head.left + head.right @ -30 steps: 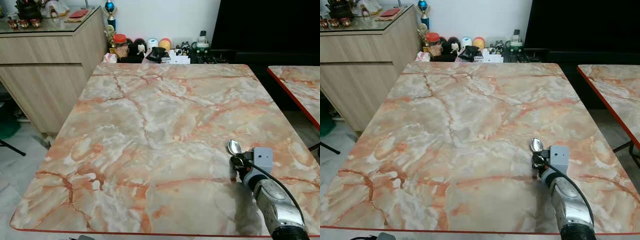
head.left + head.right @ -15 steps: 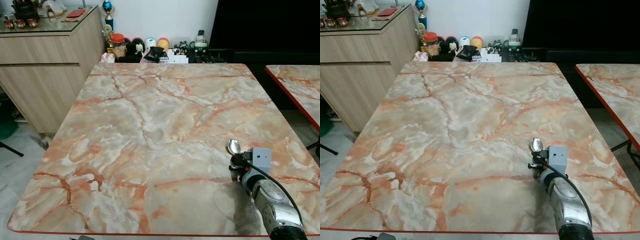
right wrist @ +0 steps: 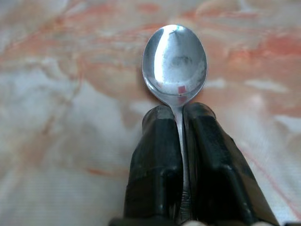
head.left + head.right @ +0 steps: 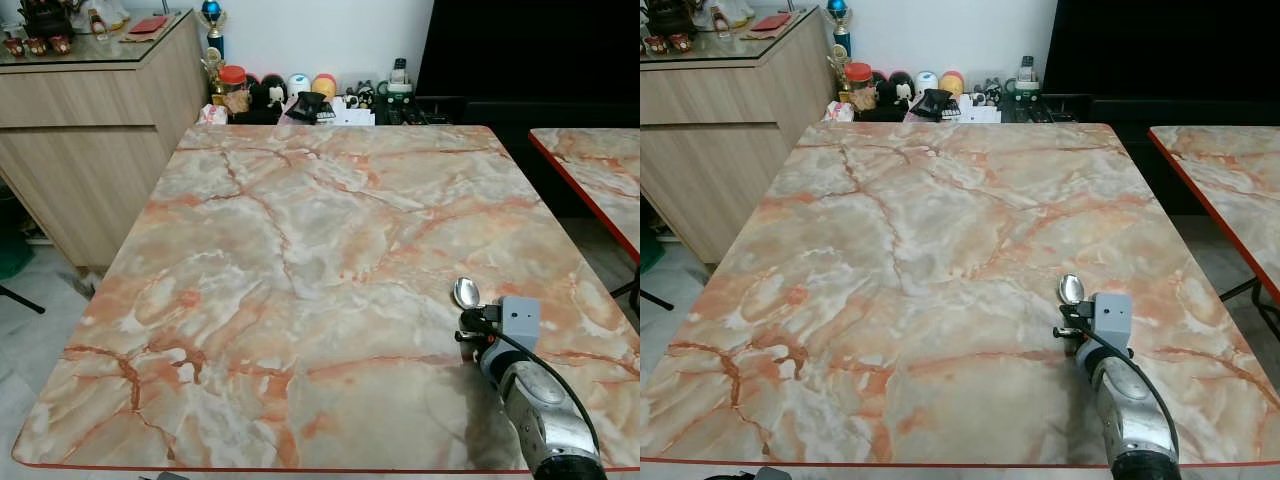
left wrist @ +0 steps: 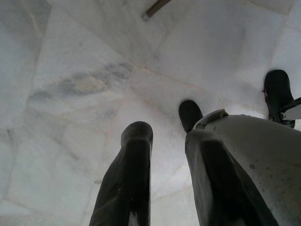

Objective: Setting the table

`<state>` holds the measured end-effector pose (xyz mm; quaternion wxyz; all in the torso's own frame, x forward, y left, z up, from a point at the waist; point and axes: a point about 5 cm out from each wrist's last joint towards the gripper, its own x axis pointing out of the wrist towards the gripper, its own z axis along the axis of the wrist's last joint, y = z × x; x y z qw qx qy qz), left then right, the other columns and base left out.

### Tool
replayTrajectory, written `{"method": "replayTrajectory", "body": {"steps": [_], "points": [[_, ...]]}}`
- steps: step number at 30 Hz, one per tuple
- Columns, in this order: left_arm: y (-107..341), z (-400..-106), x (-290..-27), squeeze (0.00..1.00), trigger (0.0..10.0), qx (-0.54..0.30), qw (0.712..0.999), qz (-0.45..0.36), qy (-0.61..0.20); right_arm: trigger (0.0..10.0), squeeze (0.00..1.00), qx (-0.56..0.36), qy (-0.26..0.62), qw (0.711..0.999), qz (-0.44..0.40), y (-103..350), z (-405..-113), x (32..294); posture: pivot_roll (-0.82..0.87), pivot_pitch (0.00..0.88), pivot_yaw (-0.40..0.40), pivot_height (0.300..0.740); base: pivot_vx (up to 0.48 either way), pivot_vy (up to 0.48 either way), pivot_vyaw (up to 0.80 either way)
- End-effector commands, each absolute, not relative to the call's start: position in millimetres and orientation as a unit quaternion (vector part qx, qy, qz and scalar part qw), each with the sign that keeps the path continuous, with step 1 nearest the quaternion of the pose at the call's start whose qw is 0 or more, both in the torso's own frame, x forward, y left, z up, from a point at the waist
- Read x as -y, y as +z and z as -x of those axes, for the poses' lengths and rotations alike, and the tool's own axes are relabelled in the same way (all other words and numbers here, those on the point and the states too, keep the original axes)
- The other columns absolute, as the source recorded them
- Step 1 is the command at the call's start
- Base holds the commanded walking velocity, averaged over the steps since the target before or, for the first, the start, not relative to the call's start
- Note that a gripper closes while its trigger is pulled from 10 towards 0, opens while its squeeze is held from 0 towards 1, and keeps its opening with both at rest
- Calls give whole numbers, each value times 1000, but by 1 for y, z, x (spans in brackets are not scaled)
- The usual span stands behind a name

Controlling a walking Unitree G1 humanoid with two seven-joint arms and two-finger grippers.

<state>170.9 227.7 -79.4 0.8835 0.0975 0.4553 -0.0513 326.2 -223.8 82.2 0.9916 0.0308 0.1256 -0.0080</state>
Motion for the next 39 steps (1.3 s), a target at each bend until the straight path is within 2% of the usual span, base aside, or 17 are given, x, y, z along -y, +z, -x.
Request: {"method": "replayTrajectory", "body": {"steps": [1, 8, 14, 21, 31, 39], "points": [[-83, -160, -232, 0, 10000, -473, 874, -101, -47, 10000, 0, -89, -14, 995, -40, 90, -325, 220, 9, 132, 28, 740, 0, 0, 0], [-83, -160, -232, 0, 10000, -472, 874, -102, -46, 10000, 0, -11, -1, 999, -42, 120, -324, 211, 5, 130, 26, 740, 0, 0, 0], [-84, -161, -230, 0, 10000, -471, 875, -102, -47, 10000, 0, 60, 6, 998, -32, 147, -310, 197, 0, 130, 21, 740, 0, 0, 0], [-84, -163, -227, 0, 10000, -469, 876, -100, -48, 10000, 0, 69, 8, 997, -44, 150, -297, 189, -8, 119, 15, 740, 0, 0, 0], [-84, -164, -224, 0, 10000, -468, 877, -98, -49, 10000, 0, 77, -50, 995, -38, 149, -278, 200, -14, 114, 7, 740, 0, 0, 0], [-84, -164, -222, 0, 10000, -468, 877, -97, -51, 10000, 0, 82, -31, 995, -45, 154, -283, 190, -14, 113, 3, 740, 0, 0, 0]]}}
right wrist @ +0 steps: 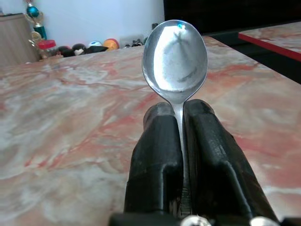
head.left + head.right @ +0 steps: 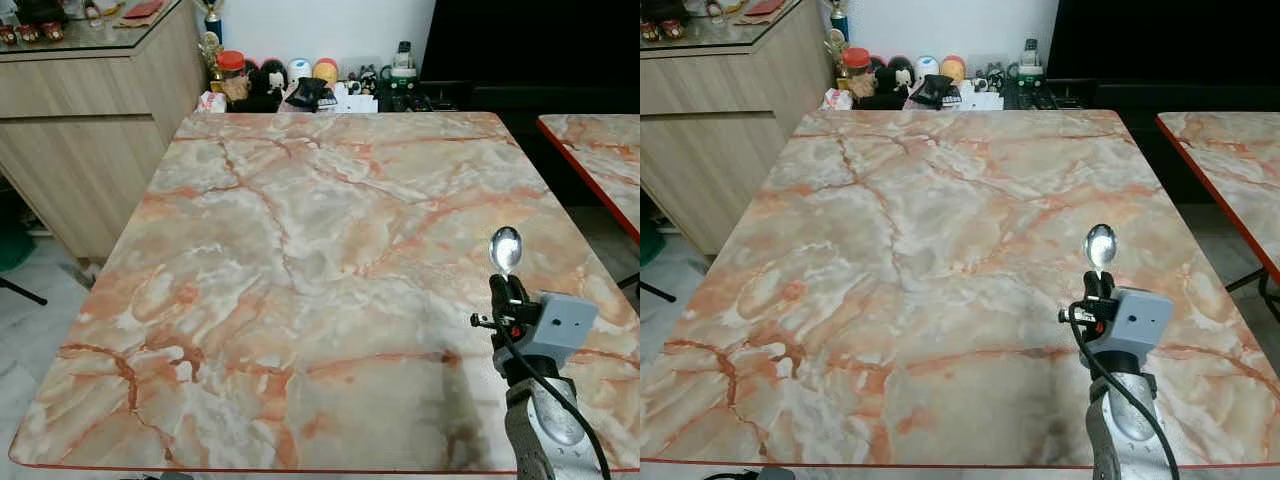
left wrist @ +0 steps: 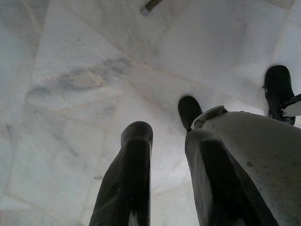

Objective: Setting the table

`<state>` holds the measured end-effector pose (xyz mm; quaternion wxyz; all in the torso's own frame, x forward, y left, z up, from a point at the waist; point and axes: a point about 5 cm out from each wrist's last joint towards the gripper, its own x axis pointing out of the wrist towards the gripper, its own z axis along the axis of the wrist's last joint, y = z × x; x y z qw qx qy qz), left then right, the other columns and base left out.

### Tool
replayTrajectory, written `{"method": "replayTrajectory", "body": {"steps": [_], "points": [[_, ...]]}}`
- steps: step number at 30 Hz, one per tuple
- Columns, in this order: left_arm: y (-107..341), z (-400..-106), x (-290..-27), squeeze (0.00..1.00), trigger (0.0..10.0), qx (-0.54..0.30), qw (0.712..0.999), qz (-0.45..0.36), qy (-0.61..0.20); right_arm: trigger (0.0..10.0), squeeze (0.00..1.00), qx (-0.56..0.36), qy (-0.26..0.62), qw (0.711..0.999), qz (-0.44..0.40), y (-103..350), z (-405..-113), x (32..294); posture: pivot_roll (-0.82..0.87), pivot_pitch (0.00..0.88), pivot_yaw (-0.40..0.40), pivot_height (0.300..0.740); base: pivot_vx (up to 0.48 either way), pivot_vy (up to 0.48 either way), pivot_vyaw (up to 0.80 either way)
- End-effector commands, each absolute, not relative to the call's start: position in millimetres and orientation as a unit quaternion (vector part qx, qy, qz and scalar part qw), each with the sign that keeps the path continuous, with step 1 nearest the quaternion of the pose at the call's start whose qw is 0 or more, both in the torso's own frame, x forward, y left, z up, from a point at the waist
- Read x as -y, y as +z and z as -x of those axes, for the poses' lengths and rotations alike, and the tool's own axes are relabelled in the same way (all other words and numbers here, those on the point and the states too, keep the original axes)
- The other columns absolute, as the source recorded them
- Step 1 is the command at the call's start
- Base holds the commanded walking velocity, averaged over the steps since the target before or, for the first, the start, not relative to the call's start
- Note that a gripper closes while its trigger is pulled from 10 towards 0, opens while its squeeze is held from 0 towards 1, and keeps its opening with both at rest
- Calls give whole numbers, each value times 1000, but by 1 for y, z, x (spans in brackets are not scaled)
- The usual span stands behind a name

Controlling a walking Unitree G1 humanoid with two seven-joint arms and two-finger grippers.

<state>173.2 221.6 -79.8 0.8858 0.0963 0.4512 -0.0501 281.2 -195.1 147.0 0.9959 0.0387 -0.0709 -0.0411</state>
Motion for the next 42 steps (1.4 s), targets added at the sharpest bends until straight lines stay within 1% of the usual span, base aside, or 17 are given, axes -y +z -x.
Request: {"method": "replayTrajectory", "body": {"steps": [1, 8, 15, 42], "points": [[-84, -164, -222, 0, 10000, -467, 877, -97, -51, 10000, 0, 83, -30, 995, -45, 155, -283, 189, -14, 113, 2, 740, 0, 0, 0], [-85, -163, -222, 0, 10000, -468, 877, -96, -49, 10000, 0, 85, -23, 995, -38, 156, -283, 187, -17, 113, 2, 740, 0, 0, 0], [-85, -163, -222, 0, 10000, -467, 876, -102, -58, 10000, 0, 85, -31, 995, -42, 155, -284, 190, -19, 112, 3, 740, 0, 0, 0], [-85, -162, -221, 0, 10000, -466, 877, -99, -57, 10000, 0, 96, -34, 994, -39, 159, -284, 189, -19, 114, 1, 740, 0, -419, 0]]}}
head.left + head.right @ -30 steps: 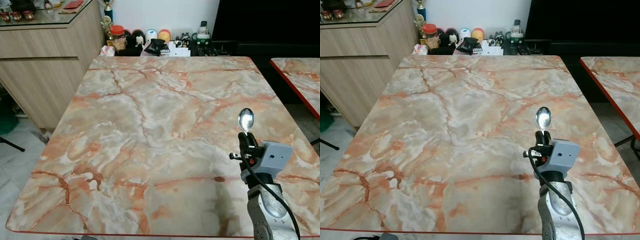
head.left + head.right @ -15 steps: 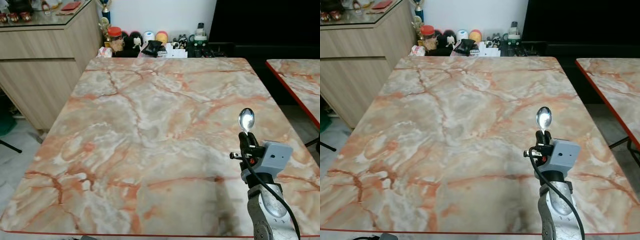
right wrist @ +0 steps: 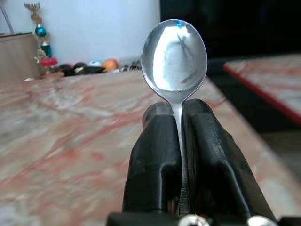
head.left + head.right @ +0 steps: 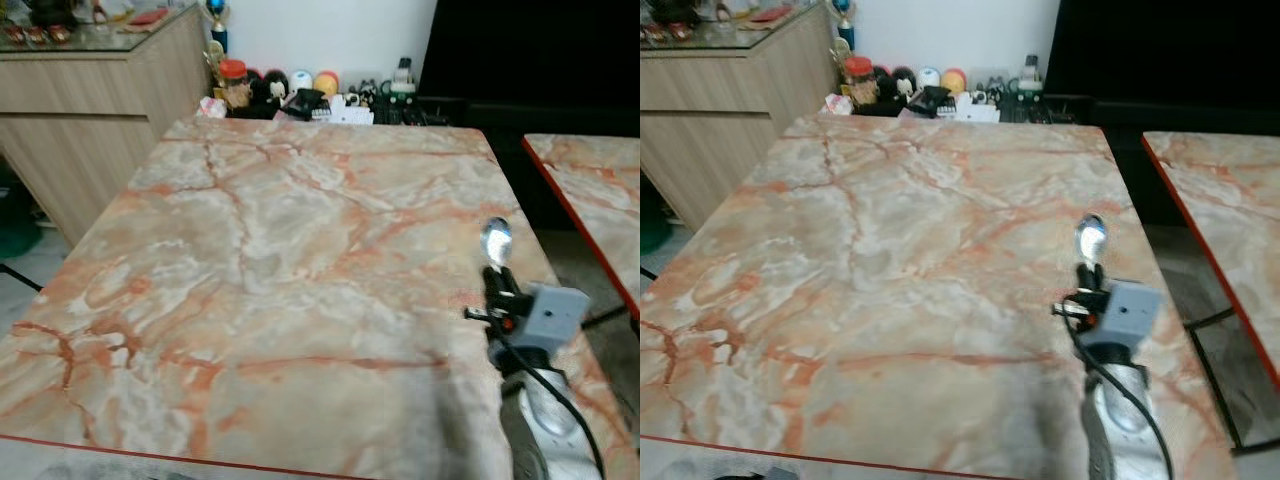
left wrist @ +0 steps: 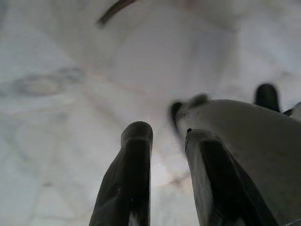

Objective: Setting the table

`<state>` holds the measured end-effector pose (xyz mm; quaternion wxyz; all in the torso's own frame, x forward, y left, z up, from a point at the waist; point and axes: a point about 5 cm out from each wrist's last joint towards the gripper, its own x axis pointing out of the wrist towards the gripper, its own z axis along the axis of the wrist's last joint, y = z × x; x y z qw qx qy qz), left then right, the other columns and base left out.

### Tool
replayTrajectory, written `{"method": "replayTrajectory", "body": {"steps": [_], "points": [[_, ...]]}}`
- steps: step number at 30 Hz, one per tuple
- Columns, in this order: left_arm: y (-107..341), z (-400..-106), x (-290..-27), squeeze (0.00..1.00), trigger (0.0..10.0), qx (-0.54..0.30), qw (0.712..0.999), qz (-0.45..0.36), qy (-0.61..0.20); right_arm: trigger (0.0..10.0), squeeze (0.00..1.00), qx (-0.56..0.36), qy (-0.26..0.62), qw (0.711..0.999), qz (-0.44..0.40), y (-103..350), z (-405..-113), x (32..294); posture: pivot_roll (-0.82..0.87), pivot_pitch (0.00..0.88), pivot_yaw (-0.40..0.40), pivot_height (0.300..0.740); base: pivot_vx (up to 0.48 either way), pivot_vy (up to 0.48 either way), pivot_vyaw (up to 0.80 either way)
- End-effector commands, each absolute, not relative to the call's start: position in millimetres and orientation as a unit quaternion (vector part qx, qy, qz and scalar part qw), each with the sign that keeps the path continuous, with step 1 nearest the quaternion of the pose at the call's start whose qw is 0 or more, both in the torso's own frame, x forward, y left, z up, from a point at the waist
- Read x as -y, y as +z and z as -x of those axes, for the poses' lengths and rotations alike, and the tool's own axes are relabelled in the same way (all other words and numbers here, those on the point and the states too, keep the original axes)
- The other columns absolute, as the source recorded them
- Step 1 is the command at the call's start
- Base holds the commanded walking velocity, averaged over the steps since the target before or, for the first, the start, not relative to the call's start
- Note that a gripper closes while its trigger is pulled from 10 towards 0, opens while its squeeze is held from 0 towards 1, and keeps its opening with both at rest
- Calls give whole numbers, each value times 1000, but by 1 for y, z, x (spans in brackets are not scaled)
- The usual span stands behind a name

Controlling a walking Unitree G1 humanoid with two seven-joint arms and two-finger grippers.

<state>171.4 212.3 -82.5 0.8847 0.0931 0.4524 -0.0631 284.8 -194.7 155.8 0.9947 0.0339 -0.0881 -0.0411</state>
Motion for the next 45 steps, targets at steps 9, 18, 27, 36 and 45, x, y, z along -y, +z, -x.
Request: {"method": "replayTrajectory", "body": {"steps": [9, 18, 27, 36, 45], "points": [[-85, -162, -221, 0, 10000, -467, 877, -99, -58, 10000, 0, 128, -36, 991, -32, 170, -285, 190, -25, 116, 1, 740, 0, -436, 0], [-86, -162, -220, 0, 10000, -468, 876, -99, -59, 10000, 0, 175, -45, 983, -22, 185, -281, 191, -33, 119, 1, 740, 0, -438, 0], [-86, -162, -218, 0, 10000, -468, 876, -98, -61, 10000, 0, 226, -55, 973, 6, 209, -284, 199, -33, 119, 1, 740, 0, -435, 0], [-87, -161, -215, 0, 10000, -470, 875, -97, -64, 10000, 0, 248, -62, 967, 17, 225, -287, 206, -51, 119, 0, 740, 0, -437, 0], [-87, -160, -217, 0, 10000, -473, 873, -98, -64, 10000, 0, 246, -68, 967, 18, 224, -285, 208, -57, 120, 4, 740, 0, -436, 0]]}}
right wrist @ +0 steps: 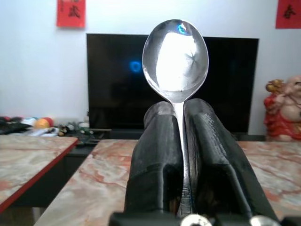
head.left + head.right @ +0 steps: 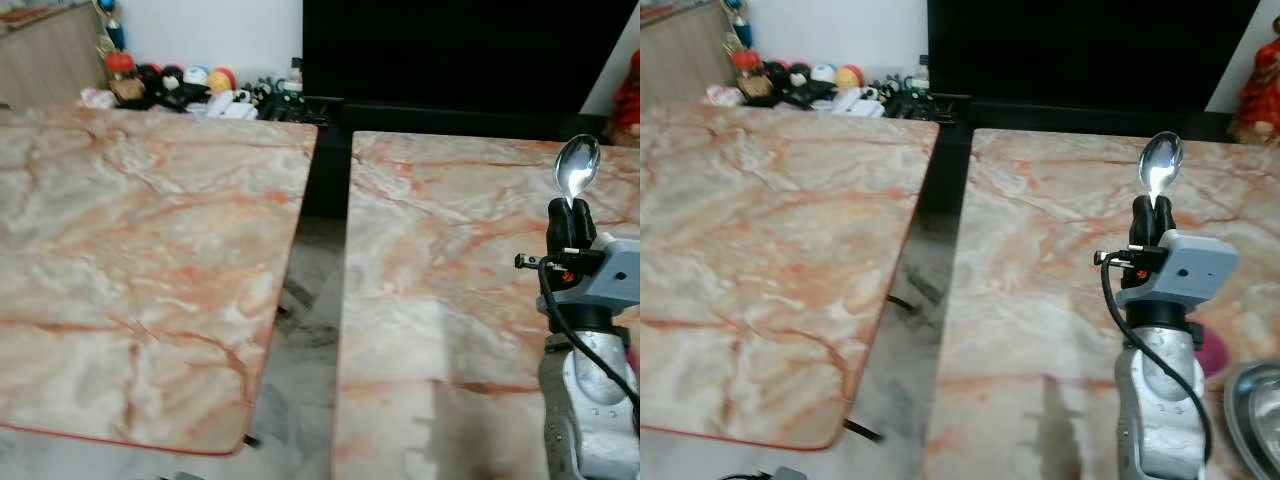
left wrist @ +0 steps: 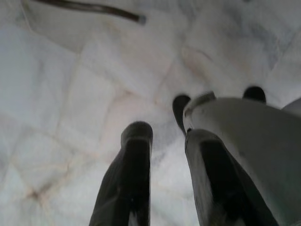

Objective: Setting the table

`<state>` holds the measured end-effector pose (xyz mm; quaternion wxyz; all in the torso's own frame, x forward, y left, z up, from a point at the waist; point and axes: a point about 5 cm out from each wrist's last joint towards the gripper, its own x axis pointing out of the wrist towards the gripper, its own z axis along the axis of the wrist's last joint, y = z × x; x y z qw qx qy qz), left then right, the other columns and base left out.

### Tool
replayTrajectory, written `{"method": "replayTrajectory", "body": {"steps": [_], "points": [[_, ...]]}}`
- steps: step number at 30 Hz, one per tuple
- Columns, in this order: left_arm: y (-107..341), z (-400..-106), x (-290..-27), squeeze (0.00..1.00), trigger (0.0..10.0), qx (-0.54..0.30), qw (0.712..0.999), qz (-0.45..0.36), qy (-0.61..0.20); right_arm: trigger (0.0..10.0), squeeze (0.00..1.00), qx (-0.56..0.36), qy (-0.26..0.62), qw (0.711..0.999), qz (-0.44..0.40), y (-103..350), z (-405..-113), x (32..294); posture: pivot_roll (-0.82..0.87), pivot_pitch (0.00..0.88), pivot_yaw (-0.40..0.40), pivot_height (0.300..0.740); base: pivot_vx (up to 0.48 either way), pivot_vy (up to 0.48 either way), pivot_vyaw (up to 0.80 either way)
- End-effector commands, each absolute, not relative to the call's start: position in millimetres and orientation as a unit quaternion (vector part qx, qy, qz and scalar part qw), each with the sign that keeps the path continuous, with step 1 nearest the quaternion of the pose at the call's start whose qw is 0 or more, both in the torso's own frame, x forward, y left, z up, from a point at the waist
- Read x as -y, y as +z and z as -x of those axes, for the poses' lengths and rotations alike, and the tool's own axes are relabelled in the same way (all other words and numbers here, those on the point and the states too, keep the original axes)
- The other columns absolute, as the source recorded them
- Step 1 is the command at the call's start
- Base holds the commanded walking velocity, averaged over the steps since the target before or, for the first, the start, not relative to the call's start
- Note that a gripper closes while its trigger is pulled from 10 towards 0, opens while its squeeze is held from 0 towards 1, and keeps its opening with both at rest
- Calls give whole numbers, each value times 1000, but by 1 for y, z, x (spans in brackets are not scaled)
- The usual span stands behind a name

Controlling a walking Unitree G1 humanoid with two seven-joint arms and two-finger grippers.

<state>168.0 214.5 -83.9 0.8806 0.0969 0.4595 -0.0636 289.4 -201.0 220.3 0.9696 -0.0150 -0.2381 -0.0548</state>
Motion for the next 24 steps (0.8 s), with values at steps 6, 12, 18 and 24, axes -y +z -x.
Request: {"method": "replayTrajectory", "body": {"steps": [6, 12, 18, 24], "points": [[-87, -161, -216, 0, 10000, -472, 873, -99, -65, 10000, 0, 244, -72, 967, 12, 223, -285, 210, -61, 121, 5, 740, 0, -436, 0], [-88, -159, -216, 0, 10000, -475, 872, -100, -65, 10000, 0, 238, -72, 969, 16, 222, -286, 210, -60, 125, 5, 740, 0, -436, -590], [-88, -157, -217, 0, 10000, -477, 871, -100, -64, 10000, 0, 243, -70, 967, 14, 223, -285, 209, -57, 127, 4, 740, 0, -436, 0], [-89, -157, -217, 0, 10000, -478, 870, -101, -64, 10000, 0, 242, -69, 968, 19, 224, -286, 210, -58, 126, 4, 740, 0, -436, 0]]}}
